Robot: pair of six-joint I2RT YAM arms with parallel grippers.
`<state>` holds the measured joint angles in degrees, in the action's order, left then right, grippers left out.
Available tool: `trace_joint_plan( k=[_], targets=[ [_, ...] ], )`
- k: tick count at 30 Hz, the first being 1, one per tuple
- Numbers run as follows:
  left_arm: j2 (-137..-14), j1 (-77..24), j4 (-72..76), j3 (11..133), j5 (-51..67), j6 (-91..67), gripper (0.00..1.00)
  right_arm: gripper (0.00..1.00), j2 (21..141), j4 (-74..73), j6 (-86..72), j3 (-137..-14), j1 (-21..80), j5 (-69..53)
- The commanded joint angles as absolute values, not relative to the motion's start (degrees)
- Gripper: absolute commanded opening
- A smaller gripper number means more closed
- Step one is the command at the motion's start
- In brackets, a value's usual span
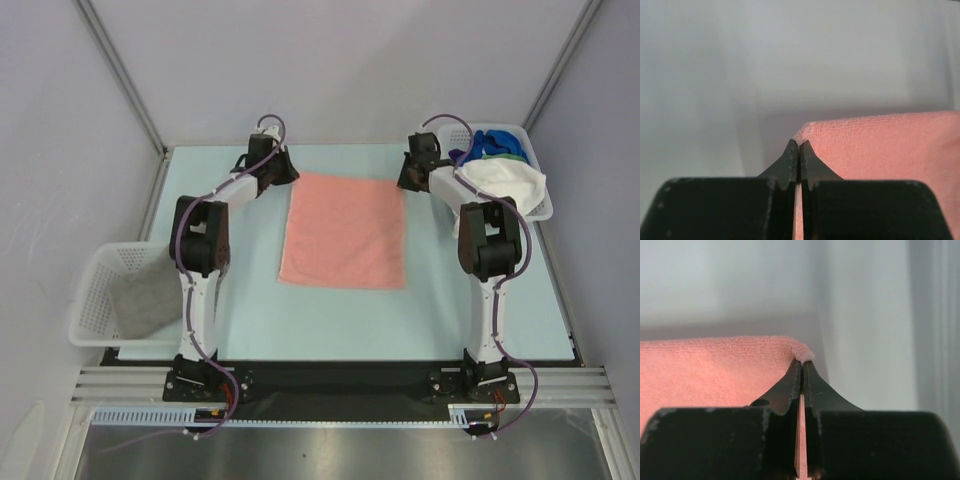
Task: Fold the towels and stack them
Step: Fold the towel
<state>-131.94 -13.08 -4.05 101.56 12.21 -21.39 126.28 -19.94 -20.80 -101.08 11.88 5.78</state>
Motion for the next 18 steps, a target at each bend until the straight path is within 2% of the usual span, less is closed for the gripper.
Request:
trace_joint_plan(
  k=[1, 9, 18],
  targets=[
    [-124.4, -12.7, 7.0, 95.7, 14.1, -22.6, 0.0, 0.0, 120.2, -13.7, -19.9, -96.3, 11.3, 6.2],
    [-119.9, -12.7, 16.7, 85.9, 18.3, -24.4, 0.0, 0.0, 115.1, -7.7, -20.7, -87.6, 10.7, 4.3],
    [-113.9, -12.7, 18.9, 76.7, 16.3, -25.0, 0.0, 0.0, 107.1, -0.8, -21.0, -76.3, 11.2, 2.4]
  ],
)
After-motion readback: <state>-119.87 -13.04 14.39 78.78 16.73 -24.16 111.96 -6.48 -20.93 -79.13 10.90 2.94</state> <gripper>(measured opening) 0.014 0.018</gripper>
